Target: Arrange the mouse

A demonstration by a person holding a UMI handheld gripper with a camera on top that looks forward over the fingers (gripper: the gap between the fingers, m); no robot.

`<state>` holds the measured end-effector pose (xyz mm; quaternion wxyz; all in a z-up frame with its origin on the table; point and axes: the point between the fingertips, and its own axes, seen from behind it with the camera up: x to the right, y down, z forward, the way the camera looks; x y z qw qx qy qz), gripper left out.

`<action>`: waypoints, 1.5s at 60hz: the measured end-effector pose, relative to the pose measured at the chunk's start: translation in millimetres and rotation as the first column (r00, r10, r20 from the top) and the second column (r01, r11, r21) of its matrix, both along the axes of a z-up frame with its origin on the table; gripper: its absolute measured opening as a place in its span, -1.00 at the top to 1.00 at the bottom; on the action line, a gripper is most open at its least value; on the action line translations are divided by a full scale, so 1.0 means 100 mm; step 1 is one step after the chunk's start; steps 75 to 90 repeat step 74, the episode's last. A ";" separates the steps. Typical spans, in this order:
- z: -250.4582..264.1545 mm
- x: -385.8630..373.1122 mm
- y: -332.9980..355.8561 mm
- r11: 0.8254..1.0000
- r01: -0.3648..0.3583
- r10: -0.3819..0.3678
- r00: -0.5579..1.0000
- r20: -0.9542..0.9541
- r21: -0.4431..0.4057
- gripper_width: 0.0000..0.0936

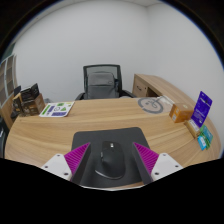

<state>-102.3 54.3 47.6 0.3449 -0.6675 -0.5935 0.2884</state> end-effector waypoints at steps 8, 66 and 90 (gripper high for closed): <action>0.57 0.47 -0.18 1.000 -0.014 0.014 1.000 -0.004 -0.028 -0.84; 2.19 3.61 -0.89 0.999 -0.023 0.024 0.999 0.048 -0.022 -0.84; 2.24 3.63 -0.89 0.999 -0.029 0.030 0.999 0.039 -0.012 -0.84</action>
